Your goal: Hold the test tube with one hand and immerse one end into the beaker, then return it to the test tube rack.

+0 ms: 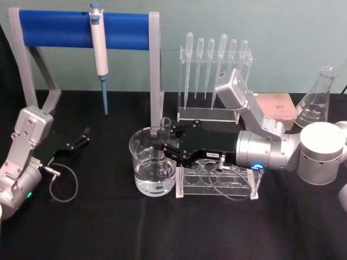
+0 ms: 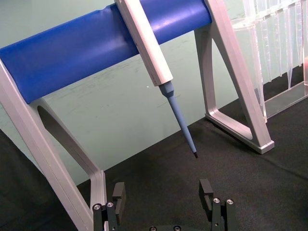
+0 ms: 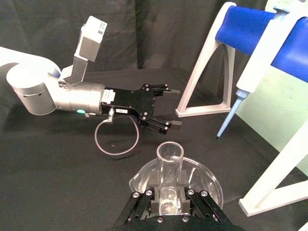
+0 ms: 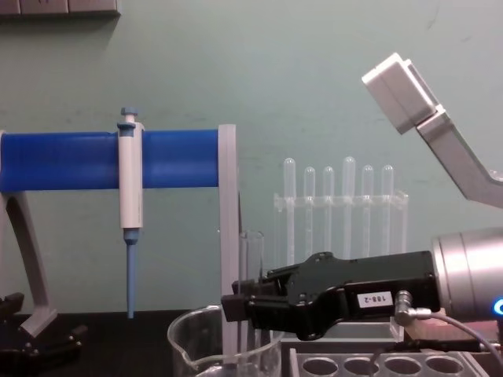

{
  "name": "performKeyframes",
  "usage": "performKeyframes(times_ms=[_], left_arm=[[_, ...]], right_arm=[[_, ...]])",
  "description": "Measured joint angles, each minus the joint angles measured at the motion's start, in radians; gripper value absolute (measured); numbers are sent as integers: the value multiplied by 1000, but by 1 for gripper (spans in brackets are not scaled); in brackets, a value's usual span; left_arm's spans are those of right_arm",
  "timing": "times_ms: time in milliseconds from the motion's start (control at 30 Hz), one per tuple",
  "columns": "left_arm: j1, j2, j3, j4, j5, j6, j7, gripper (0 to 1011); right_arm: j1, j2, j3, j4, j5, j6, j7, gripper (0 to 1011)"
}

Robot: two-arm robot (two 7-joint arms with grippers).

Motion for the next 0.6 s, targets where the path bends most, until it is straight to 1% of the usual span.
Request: performKeyframes(times_ms=[267, 600], left_arm=[[0, 0, 0, 0, 0, 0, 0, 1000], [0, 0, 0, 0, 0, 0, 0, 1000]], right_arm=[[5, -17, 3, 12, -8, 8, -6, 224], [0, -17, 3, 8, -8, 13, -5, 224]])
